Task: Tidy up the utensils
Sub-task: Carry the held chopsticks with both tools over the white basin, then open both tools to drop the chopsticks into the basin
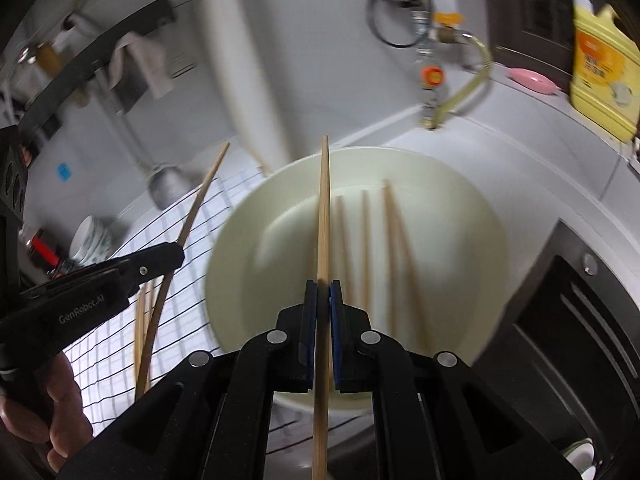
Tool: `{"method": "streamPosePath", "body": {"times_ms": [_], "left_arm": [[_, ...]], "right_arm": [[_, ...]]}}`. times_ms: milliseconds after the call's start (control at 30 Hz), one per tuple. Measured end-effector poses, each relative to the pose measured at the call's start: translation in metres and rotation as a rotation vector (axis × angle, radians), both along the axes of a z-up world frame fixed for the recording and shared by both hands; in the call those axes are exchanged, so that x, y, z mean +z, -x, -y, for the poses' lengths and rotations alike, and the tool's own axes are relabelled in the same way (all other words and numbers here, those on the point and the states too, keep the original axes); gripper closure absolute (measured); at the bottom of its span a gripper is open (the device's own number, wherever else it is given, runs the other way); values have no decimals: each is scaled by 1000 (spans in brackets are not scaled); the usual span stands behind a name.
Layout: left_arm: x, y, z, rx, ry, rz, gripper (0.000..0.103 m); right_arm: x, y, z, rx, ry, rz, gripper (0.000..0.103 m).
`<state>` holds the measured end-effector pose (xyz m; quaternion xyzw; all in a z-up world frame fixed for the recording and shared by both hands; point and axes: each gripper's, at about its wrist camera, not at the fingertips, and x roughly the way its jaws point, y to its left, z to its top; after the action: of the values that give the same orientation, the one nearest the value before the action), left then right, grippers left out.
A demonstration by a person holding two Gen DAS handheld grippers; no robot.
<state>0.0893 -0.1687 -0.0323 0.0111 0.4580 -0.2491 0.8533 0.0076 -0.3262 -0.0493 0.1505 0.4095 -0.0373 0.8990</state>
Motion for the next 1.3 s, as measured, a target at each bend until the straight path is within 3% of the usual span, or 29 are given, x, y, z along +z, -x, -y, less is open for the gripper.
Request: {"method": "streamPosePath", "body": {"times_ms": [300, 733, 767, 833, 900, 967, 1300], "left_arm": [[-36, -22, 56, -15, -35, -66, 96], [-64, -47, 76, 19, -100, -101, 96], [-64, -48, 75, 25, -104, -106, 93], [-64, -48, 72, 36, -108, -107, 79], [-60, -47, 68, 55, -115, -92, 52], [-54, -45, 61, 80, -120, -62, 39], [-37, -32, 31, 119, -133, -45, 33]], "right_arm": [[-28, -32, 35, -7, -30, -54, 97], [-56, -57, 39, 7, -67, -113, 96], [-54, -56, 40, 1, -62, -105, 91], [-54, -55, 42, -2, -58, -103, 86], [-51, -53, 43, -14, -47, -99, 85], [-49, -50, 44, -19, -44, -94, 85], [-37, -31, 35, -11, -30, -82, 81]]}}
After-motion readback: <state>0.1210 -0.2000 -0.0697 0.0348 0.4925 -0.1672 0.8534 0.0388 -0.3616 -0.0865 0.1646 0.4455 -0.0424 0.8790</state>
